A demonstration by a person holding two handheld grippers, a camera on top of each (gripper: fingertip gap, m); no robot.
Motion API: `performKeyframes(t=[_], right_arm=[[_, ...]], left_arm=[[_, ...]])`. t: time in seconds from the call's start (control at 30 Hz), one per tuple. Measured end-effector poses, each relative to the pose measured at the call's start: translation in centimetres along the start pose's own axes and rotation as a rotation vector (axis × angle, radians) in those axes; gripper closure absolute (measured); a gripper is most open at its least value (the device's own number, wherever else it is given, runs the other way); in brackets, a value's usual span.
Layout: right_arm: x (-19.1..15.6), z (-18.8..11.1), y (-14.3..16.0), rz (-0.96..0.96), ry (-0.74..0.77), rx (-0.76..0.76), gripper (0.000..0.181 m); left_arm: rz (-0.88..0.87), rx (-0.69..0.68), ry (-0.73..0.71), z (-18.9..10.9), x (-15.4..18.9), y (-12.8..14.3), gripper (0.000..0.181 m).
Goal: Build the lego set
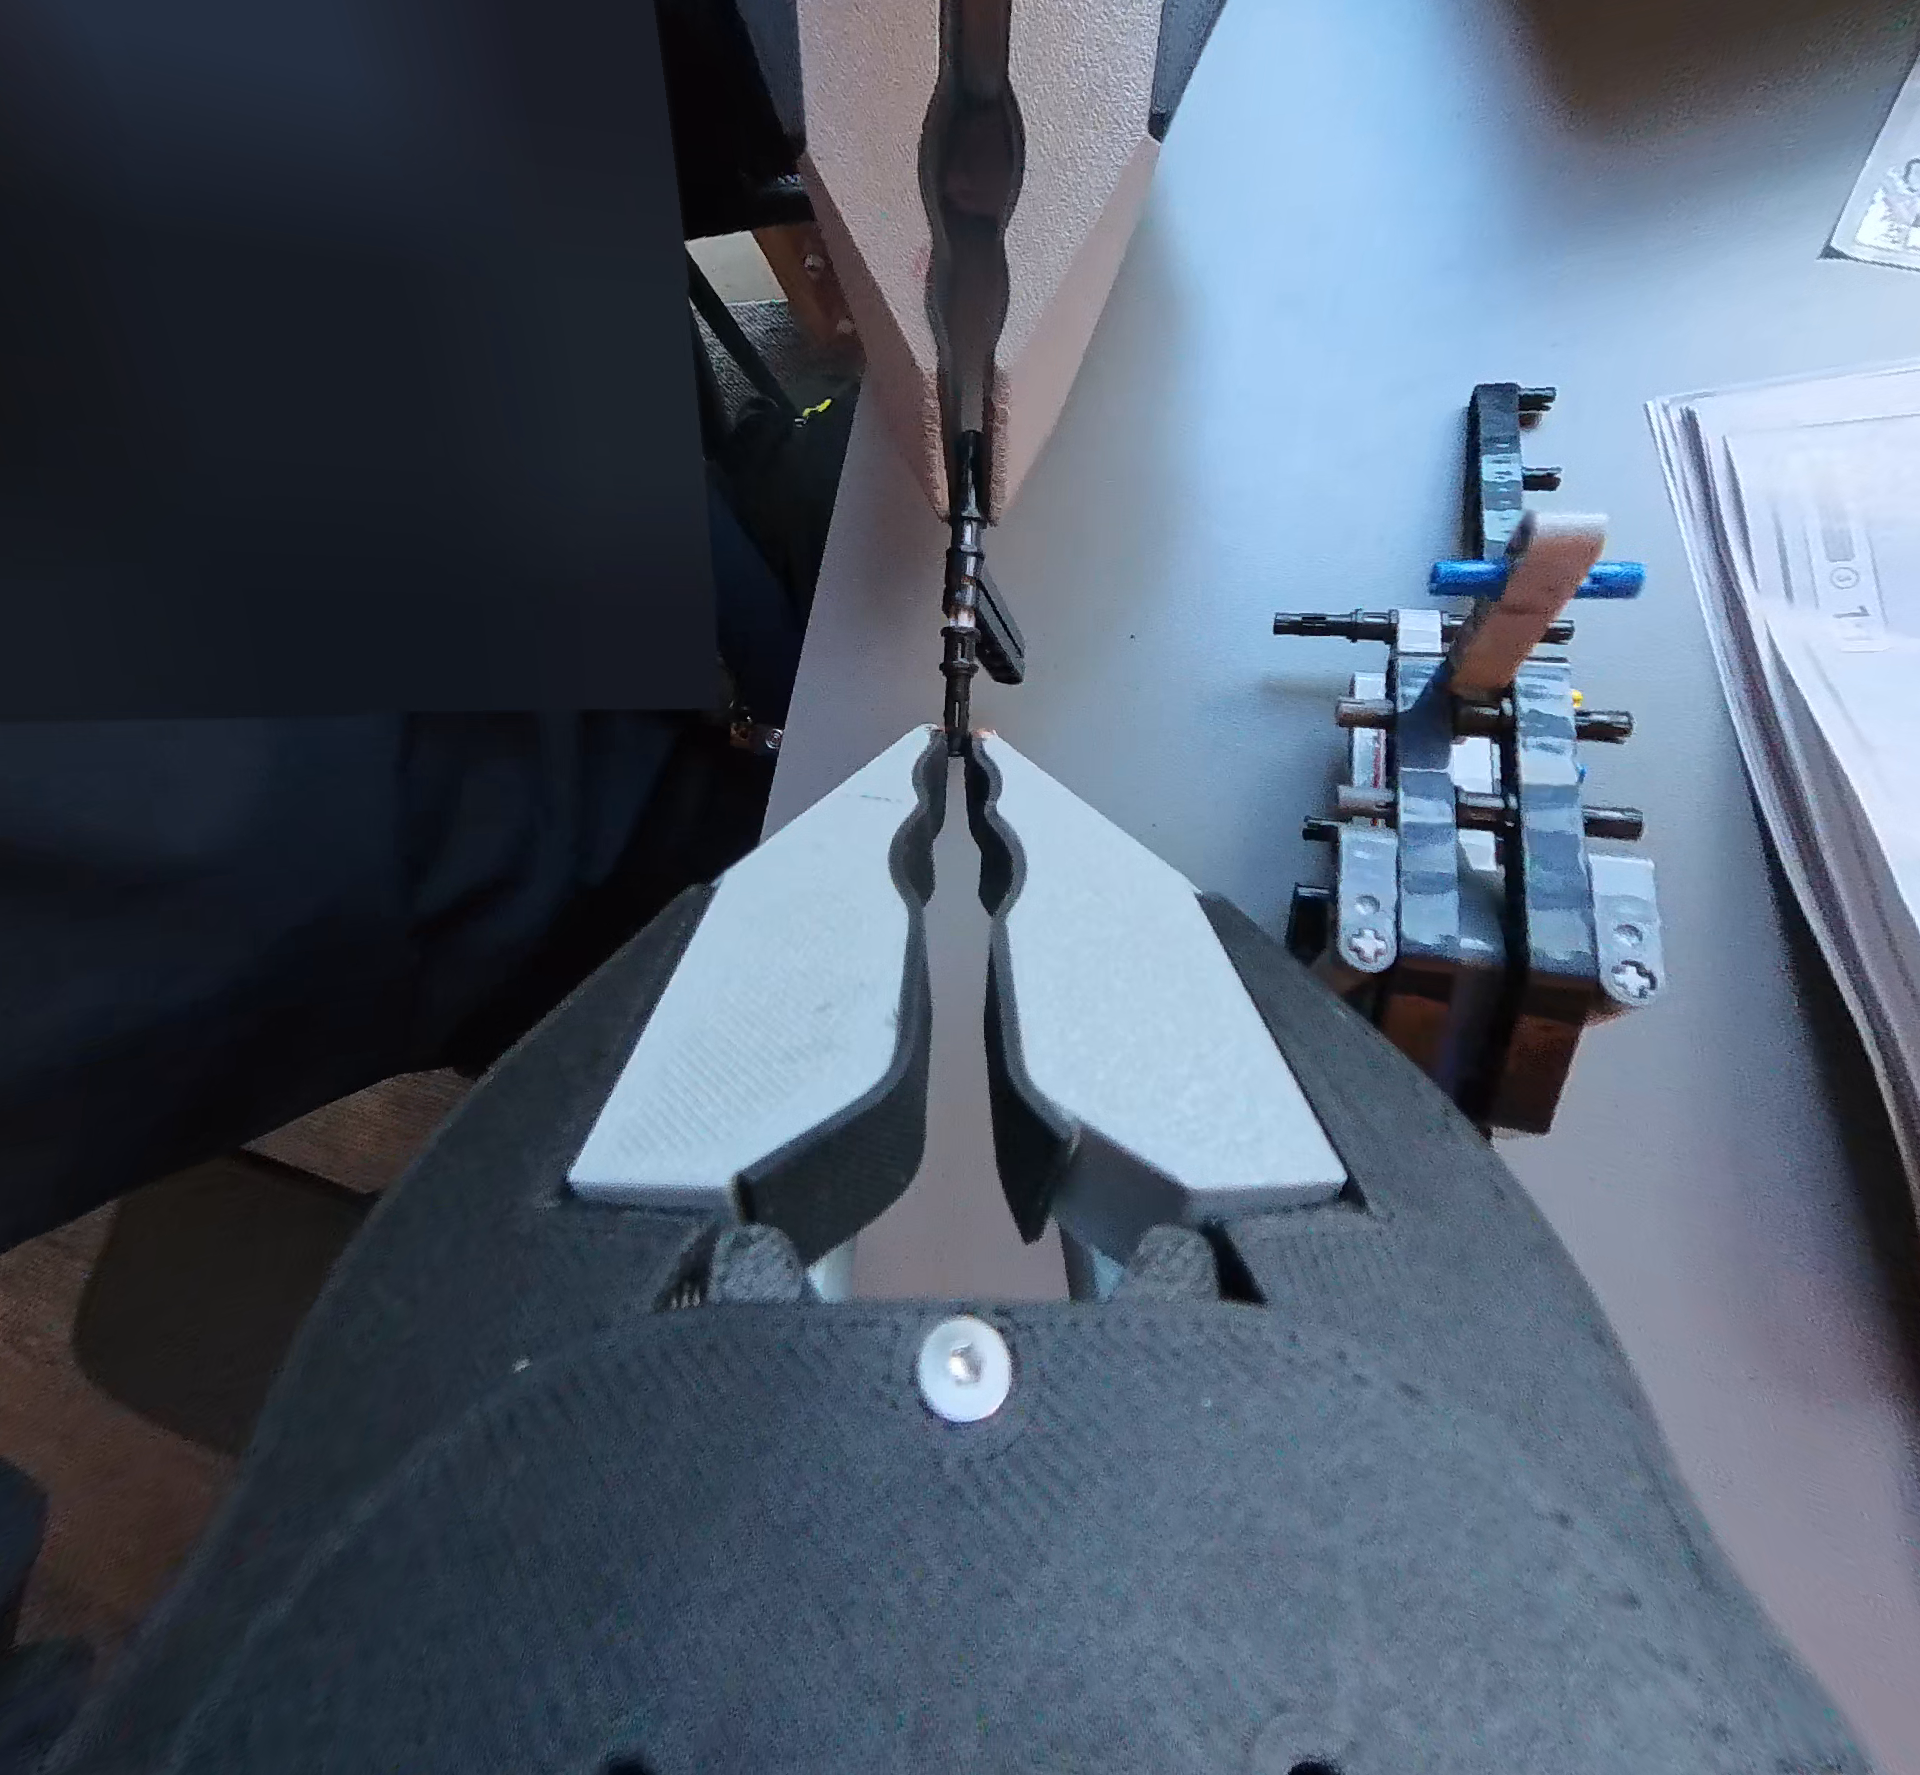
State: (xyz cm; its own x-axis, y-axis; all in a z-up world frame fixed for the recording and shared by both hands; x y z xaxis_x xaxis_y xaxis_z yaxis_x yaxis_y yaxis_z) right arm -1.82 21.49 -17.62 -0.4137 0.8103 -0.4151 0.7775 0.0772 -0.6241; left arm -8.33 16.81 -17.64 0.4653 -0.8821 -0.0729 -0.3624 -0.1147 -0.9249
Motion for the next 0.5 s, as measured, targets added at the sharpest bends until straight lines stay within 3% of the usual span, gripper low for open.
performKeyframes(t=[0.5], right_arm=[[0.6, 1.2, 0.4, -0.033, 0.11, 0.026, 0.181]], left_arm=[[-0.07, -0.065, 0.001, 0.2, -0.4, 0.9, 0.178]])
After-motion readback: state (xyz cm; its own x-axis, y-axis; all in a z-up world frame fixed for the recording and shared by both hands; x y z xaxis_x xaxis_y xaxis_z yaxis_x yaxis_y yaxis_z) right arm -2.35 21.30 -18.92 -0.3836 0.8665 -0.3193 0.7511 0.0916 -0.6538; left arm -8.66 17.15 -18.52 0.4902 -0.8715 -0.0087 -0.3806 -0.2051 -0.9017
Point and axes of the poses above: each gripper's, where its closed fingertips meet, z out along the fingers, y out of its underside, x = y × z across the jaws, the point moved 3 cm from there along -z, back along the fingers, and after that the axes turned 14 degrees about z, right-handed, at the moved point
